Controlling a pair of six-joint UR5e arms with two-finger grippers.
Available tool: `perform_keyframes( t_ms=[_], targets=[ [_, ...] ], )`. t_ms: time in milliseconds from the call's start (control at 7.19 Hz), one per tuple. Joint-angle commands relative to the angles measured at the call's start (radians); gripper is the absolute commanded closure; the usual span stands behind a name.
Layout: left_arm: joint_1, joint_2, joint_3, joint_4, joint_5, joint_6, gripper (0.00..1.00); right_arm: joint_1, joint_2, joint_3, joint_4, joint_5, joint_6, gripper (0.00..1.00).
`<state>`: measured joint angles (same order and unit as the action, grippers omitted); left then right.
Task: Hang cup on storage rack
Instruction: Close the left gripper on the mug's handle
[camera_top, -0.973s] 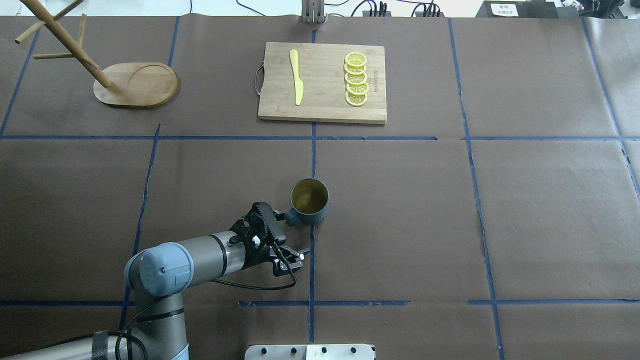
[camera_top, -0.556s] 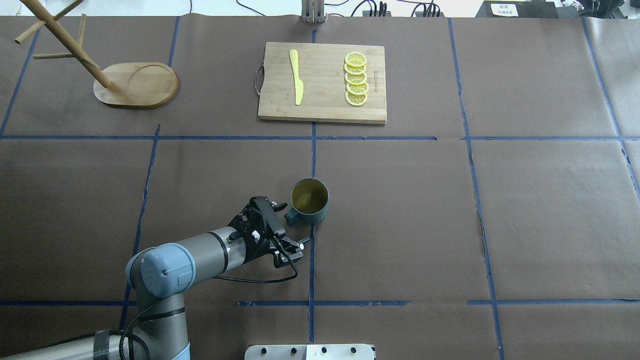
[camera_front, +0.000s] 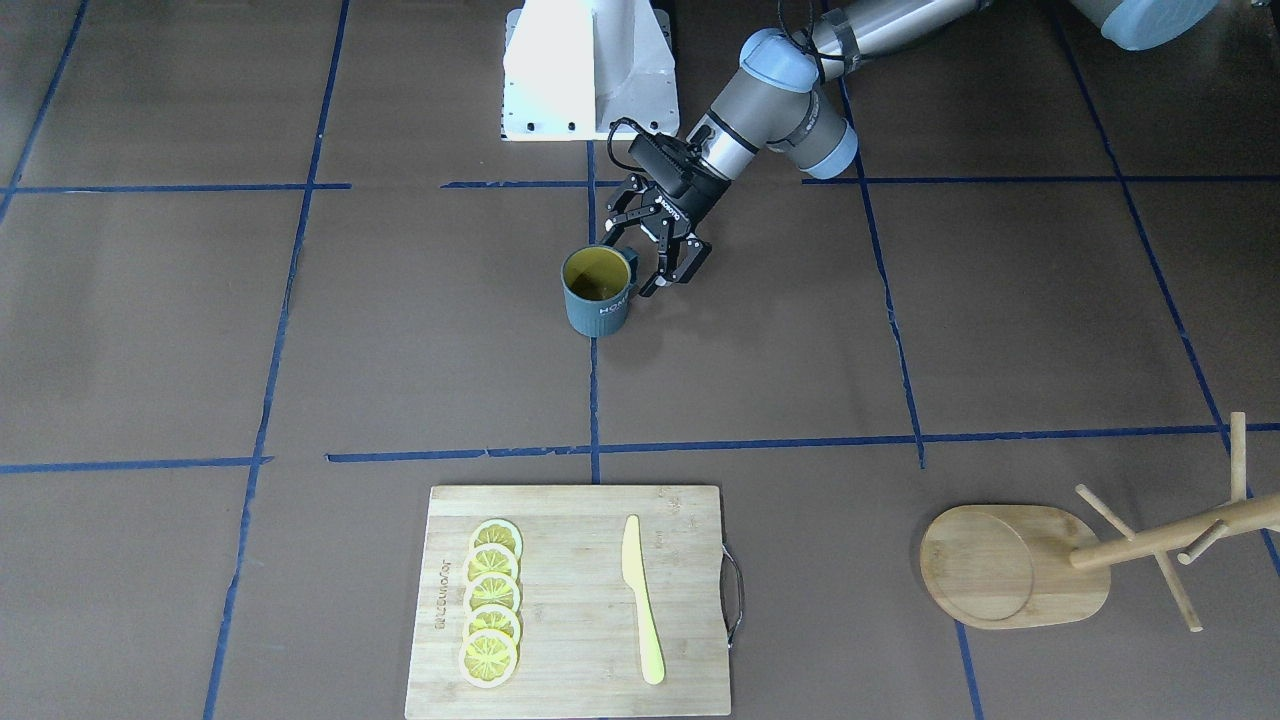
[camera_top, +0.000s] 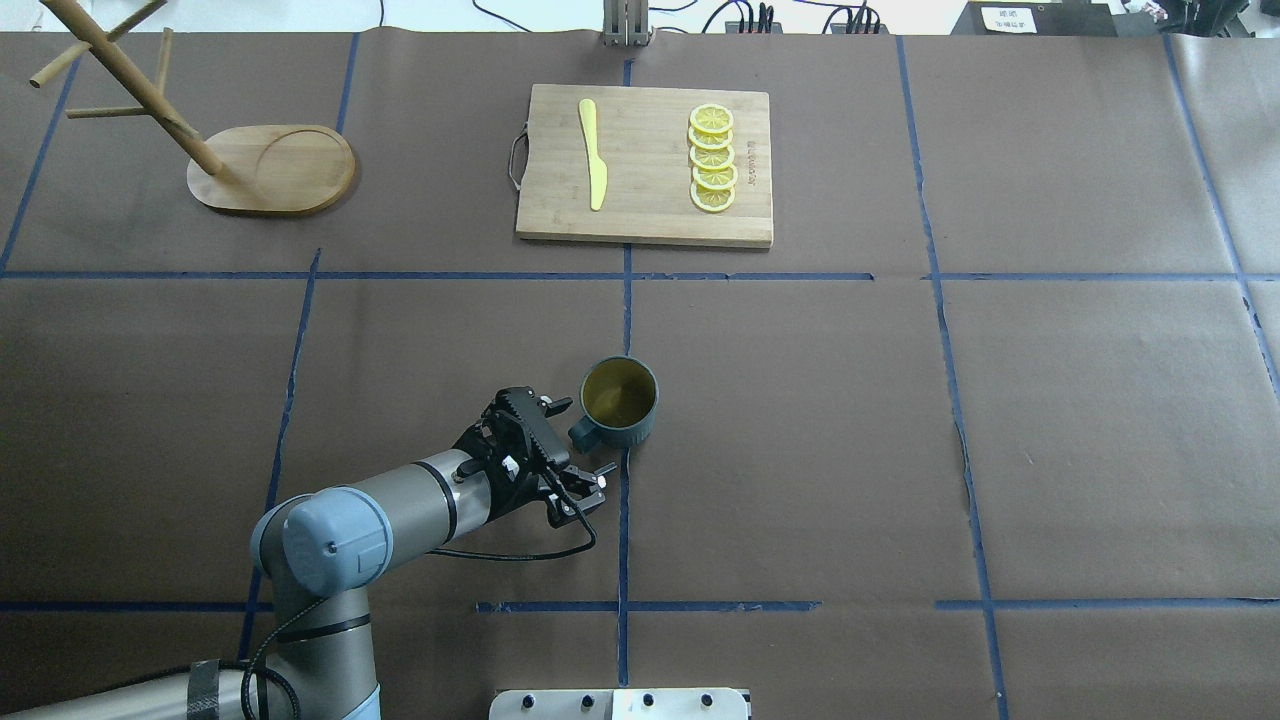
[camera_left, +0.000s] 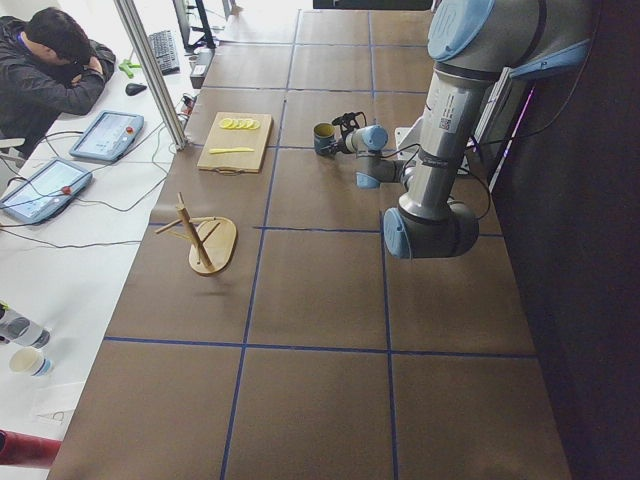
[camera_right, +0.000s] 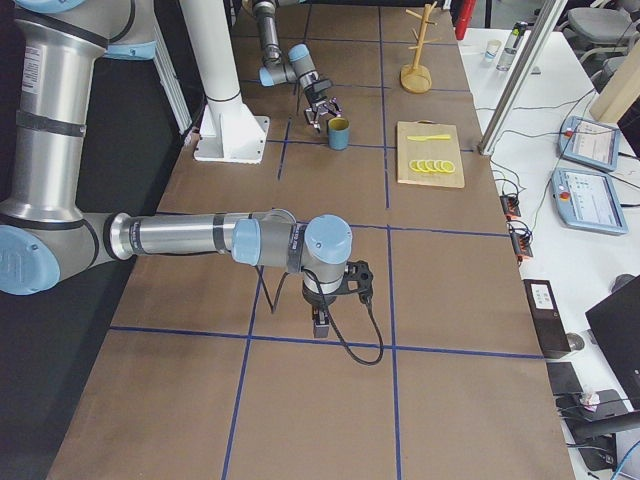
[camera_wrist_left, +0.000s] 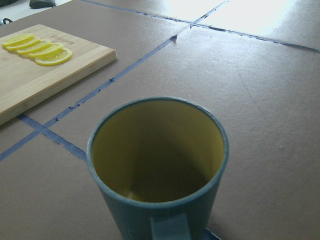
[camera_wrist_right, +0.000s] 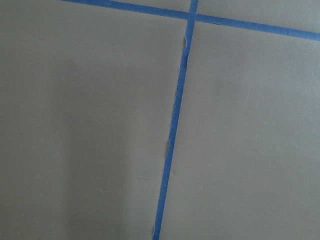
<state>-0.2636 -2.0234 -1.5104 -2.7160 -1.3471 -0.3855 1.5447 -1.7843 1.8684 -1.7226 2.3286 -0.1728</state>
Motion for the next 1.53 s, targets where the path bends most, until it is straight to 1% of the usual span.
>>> perform_keyframes(
  t_ms=[0, 139, 417, 834, 973, 1112, 1251, 1390],
  targets=[
    [0.003, 0.0, 0.003, 0.005, 0.017, 0.0, 0.11, 0.0, -0.001, 0.0, 0.0, 0.0, -0.001, 0.0],
    [0.004, 0.0, 0.013, 0.005, 0.017, 0.002, 0.2, 0.0, -0.001, 0.0, 0.0, 0.0, -0.001, 0.0],
    [0.004, -0.001, 0.022, 0.005, 0.016, -0.001, 0.48, 0.0, -0.001, 0.0, 0.0, 0.0, -0.001, 0.0],
    [0.004, -0.011, 0.015, -0.004, 0.016, -0.006, 0.73, 0.0, -0.001, 0.0, 0.0, 0.0, -0.001, 0.0],
    [0.003, -0.009, 0.01, -0.005, 0.016, -0.006, 0.93, 0.0, 0.0, 0.0, 0.0, 0.0, -0.001, 0.0],
    [0.0, -0.009, 0.007, -0.007, 0.017, -0.009, 0.96, 0.0, -0.001, 0.0, 0.0, 0.0, 0.001, 0.0],
    [-0.005, -0.008, 0.001, -0.017, 0.017, -0.12, 1.0, 0.0, 0.0, 0.0, 0.0, 0.0, -0.001, 0.0],
    [-0.02, -0.006, 0.001, -0.046, 0.017, -0.352, 1.0, 0.0, 0.0, -0.002, 0.0, -0.002, -0.001, 0.0]
  ],
)
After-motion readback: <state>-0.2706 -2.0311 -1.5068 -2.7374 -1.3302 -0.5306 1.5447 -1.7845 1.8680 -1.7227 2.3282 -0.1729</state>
